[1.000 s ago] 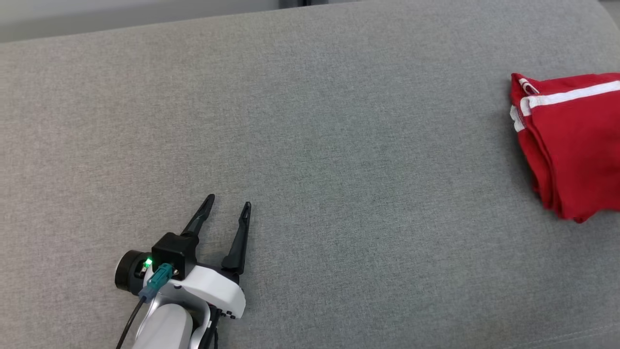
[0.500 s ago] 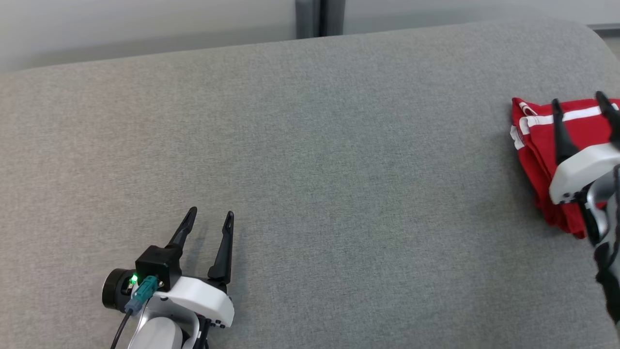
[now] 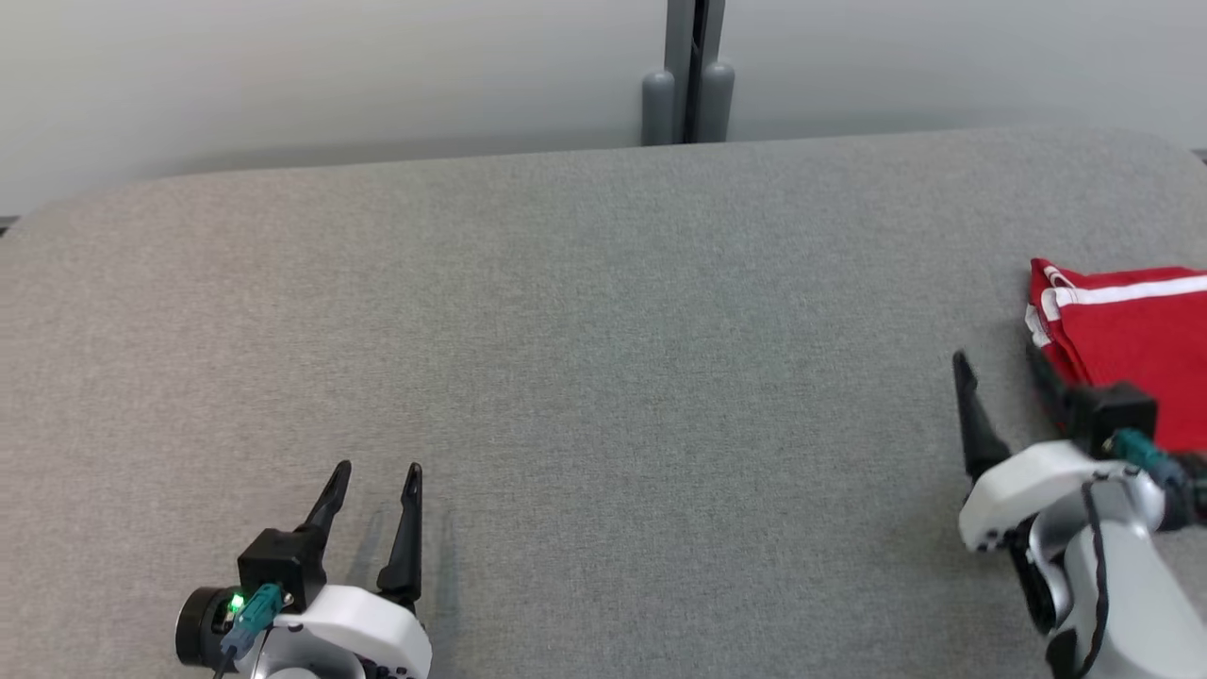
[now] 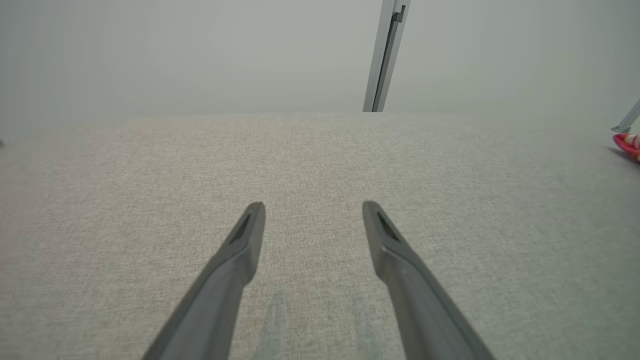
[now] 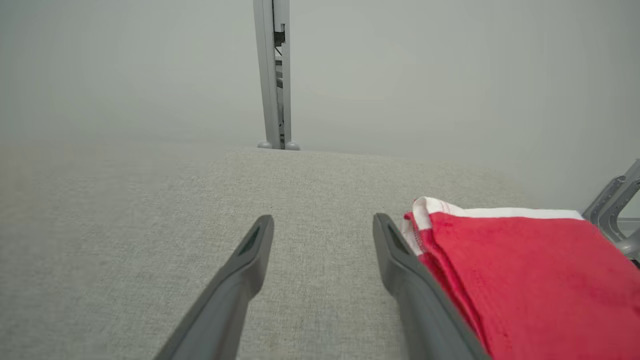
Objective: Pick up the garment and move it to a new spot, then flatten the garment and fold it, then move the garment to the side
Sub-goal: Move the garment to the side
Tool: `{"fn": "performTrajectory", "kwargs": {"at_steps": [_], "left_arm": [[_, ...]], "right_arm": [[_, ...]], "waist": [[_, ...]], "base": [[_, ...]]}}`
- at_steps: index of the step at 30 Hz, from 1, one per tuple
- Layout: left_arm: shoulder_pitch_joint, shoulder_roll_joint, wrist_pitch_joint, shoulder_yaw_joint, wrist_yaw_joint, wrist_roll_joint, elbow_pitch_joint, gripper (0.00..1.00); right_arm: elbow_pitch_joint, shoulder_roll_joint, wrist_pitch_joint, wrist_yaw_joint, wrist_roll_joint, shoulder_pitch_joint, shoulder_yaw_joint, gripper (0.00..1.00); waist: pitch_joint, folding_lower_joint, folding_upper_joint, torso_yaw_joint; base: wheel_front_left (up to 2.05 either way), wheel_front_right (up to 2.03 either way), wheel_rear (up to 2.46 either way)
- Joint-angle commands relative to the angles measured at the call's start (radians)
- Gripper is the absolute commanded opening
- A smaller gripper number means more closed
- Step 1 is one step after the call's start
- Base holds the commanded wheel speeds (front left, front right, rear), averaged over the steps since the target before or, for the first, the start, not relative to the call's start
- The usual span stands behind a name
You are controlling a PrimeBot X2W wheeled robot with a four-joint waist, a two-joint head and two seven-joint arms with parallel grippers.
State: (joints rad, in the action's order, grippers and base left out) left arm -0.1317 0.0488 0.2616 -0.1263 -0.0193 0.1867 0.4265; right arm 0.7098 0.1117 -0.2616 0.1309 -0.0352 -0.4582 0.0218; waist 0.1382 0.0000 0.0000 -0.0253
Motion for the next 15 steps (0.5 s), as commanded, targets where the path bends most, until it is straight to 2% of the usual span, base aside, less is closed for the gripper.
{"fn": "performTrajectory", "kwargs": {"at_steps": [1, 15], "left_arm": [[0.007, 0.004, 0.004, 0.008, 0.002, 0.002, 0.002, 1.0], [0.072, 0.004, 0.005, 0.052, 0.005, -0.004, 0.023, 1.0]], "right_arm": [[-0.003, -0.006, -0.004, 0.0, -0.002, 0.021, 0.0, 1.0], [-0.01, -0.046, -0.004, 0.0, -0.009, 0.153, 0.007, 1.0]], "waist": [[-0.017, 0.0, 0.0, 0.012], [-0.121, 0.0, 0.0, 0.021]], "base": [[0.0, 0.0, 0.0], [0.0, 0.0, 0.0]]}}
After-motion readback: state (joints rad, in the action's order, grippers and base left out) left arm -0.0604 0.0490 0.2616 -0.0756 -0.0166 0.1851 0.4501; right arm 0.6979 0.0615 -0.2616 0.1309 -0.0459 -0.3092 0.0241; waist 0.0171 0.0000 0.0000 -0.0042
